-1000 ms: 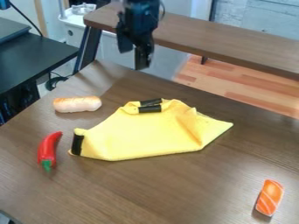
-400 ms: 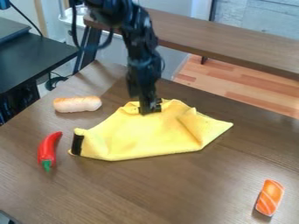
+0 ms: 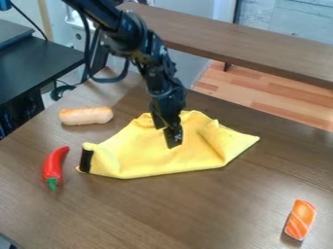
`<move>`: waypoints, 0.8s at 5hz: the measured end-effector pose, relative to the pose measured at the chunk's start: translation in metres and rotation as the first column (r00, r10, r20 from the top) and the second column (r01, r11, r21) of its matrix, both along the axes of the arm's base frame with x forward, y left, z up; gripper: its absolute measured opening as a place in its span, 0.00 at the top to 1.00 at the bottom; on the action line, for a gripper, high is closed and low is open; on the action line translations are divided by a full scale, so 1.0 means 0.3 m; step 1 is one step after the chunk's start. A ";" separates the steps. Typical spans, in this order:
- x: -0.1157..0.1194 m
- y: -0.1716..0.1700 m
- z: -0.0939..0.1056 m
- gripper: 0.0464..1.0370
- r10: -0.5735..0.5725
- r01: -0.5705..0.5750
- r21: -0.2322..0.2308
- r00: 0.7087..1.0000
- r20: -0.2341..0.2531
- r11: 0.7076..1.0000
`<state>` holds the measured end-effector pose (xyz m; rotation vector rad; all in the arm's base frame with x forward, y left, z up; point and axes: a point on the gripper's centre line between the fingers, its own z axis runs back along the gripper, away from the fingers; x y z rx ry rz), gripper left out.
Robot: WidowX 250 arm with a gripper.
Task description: Fold cloth from the bottom right to the top left
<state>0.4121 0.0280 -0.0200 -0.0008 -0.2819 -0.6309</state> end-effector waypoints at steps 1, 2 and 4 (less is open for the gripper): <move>-0.005 -0.008 -0.013 0.04 -0.009 0.009 -0.011 1.000 0.011 1.000; -0.021 -0.005 -0.029 0.04 -0.009 0.009 -0.003 1.000 0.006 1.000; -0.100 -0.031 -0.069 0.04 -0.025 0.025 -0.011 0.999 -0.027 1.000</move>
